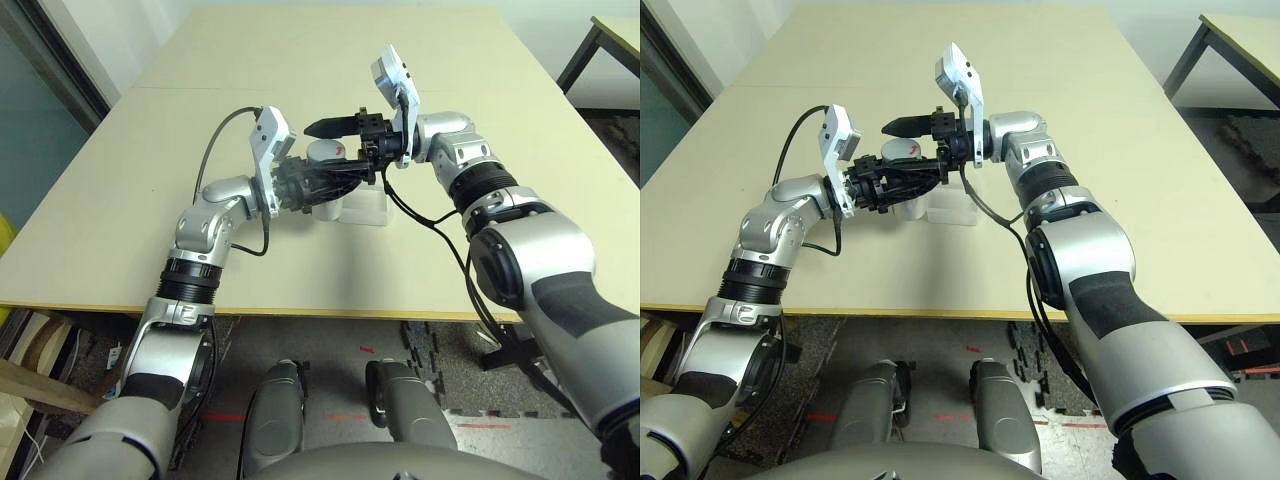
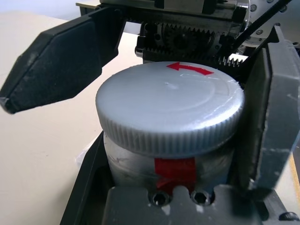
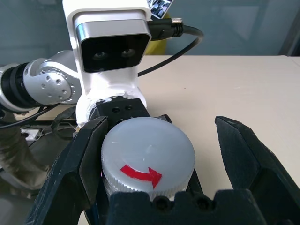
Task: Pour the medicine from the bottle into the box.
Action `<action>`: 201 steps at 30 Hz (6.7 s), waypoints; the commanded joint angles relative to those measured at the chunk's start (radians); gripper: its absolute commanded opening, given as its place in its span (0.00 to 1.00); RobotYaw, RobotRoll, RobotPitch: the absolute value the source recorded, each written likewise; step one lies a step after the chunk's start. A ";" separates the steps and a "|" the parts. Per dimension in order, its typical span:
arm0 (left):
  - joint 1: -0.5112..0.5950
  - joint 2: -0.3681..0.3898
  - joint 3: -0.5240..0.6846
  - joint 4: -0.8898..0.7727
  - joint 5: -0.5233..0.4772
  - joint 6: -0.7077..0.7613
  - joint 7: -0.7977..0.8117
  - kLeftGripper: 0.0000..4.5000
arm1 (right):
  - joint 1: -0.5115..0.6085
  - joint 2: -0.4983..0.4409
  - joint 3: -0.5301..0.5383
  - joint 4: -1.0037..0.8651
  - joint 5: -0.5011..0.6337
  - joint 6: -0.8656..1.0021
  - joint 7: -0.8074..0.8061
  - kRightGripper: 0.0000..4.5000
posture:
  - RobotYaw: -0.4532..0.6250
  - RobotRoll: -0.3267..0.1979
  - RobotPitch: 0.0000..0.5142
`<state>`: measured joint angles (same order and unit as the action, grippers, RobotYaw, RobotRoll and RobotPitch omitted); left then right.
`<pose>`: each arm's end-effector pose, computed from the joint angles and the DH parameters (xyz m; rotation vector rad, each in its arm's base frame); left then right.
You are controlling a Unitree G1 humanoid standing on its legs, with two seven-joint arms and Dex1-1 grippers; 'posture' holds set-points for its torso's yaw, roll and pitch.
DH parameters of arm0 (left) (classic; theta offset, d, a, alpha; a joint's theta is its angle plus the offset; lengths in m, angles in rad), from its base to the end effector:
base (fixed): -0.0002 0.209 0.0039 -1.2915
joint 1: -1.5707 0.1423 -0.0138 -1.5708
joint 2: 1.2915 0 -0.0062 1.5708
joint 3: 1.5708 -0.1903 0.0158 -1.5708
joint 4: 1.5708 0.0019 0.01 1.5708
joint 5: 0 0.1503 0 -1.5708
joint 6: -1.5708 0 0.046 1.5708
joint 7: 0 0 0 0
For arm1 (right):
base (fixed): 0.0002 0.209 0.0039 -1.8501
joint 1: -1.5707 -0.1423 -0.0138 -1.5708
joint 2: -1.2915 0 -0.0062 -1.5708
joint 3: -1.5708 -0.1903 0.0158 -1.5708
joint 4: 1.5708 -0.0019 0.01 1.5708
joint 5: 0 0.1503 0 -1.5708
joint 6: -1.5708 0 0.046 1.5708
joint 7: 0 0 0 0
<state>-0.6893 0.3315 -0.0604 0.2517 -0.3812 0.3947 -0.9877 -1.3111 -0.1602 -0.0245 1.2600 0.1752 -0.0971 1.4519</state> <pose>0.3313 0.1650 0.1624 0.0117 -0.0039 -1.1585 0.3999 -0.1125 0.2075 -0.1234 -0.0700 1.5679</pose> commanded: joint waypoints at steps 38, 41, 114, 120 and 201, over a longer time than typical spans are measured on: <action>0.047 0.067 0.054 -0.024 -0.014 -0.001 0.006 0.59 | -0.021 -0.115 -0.071 0.047 -0.054 0.125 -0.110 1.00 | 0.40 0.62 0.18; 0.040 0.063 0.051 -0.012 -0.012 -0.006 0.010 0.59 | -0.019 -0.108 -0.065 0.040 -0.059 0.123 -0.083 1.00 | 0.39 0.62 0.18; -0.040 -0.027 0.007 0.091 0.008 -0.076 -0.025 0.59 | -0.001 -0.142 -0.039 -0.072 -0.024 0.191 0.162 1.00 | 0.34 0.62 0.16; -0.044 -0.037 -0.002 0.093 0.014 -0.080 -0.028 0.59 | 0.007 -0.099 -0.045 -0.086 -0.023 0.178 0.146 1.00 | 0.33 0.62 0.16; -0.068 0.000 0.080 0.228 0.055 -0.186 0.080 0.59 | 0.206 -0.450 -0.004 -0.134 -0.164 0.306 -0.486 1.00 | 0.33 0.62 0.15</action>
<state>-0.7416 0.3247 0.0194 0.4752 -0.3410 0.2157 -0.9130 -1.1153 -0.6123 -0.0144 1.1117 0.0024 0.2233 0.9736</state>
